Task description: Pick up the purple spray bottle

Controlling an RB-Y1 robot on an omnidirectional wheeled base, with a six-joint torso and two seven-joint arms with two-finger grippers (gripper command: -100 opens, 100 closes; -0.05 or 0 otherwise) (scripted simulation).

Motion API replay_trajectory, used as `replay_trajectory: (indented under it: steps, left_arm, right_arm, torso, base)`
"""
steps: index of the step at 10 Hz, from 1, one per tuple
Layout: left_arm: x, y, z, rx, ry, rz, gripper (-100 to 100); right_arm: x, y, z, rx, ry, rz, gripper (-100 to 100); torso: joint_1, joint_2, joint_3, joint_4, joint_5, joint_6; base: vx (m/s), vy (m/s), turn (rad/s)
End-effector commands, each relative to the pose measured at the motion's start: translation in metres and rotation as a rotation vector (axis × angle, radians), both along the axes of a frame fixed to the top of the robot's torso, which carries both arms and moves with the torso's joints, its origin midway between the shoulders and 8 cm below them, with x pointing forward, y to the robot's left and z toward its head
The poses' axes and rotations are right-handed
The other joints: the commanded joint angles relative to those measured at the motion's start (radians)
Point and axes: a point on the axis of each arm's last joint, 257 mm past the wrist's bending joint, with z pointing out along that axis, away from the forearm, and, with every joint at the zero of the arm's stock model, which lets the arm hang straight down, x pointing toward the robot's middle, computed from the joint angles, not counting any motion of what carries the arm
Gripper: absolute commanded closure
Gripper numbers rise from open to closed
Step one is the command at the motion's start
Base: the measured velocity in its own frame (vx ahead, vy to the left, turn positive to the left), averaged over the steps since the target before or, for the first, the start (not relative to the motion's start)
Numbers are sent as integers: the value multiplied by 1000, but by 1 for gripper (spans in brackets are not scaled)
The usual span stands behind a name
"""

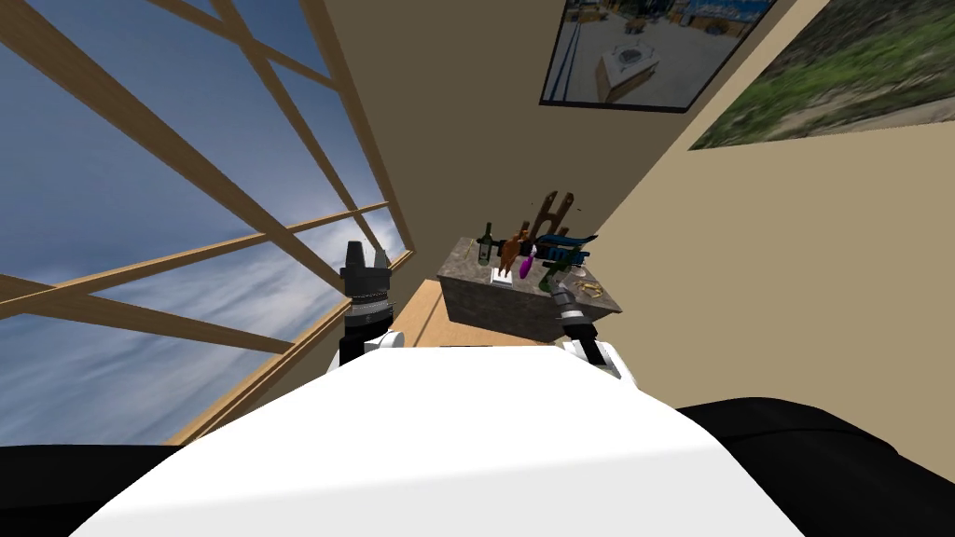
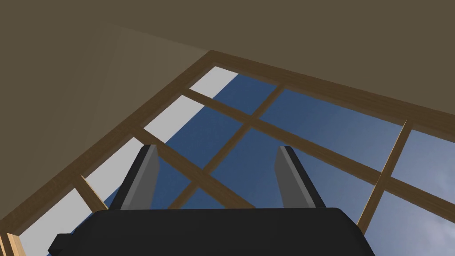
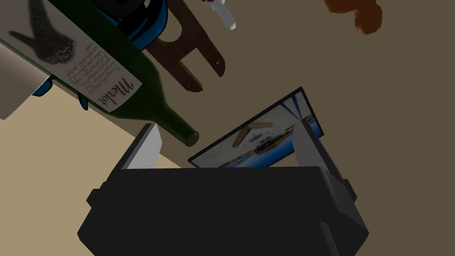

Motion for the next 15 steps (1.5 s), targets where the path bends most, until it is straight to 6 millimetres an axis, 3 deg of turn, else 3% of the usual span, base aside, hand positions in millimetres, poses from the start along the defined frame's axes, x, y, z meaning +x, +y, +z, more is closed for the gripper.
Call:
replay_trajectory:
  steps: [1, 5, 6, 11, 15]
  left_arm:
    - [0, 0, 0, 0, 0, 0, 0]
    - [0, 0, 0, 0, 0, 0, 0]
    - [0, 0, 0, 0, 0, 0, 0]
    - [0, 0, 0, 0, 0, 0, 0]
    - [0, 0, 0, 0, 0, 0, 0]
  right_arm:
    - [-5, -20, -17, -58, 64, -39, -100]
    - [-18, -74, -50, -195, 215, -131, -100]
    - [-18, -74, -50, -195, 215, -131, -100]
    - [-36, -136, -72, -342, 370, -224, -100]
    - [-48, -169, -79, -417, 454, -276, -100]
  torso:
    - [0, 0, 0, 0, 0, 0]
    - [-2, -3, -2, -1, 0, 0]
    - [-2, -3, -1, -1, 0, 0]
    - [-4, -4, -2, -1, -1, 0]
    - [-4, -6, -3, -1, -1, 0]
  base:
    - [36, 113, 98]
    - [71, 96, 104]
    - [45, 58, 18]
    - [88, 62, 90]
    - [129, 48, 76]
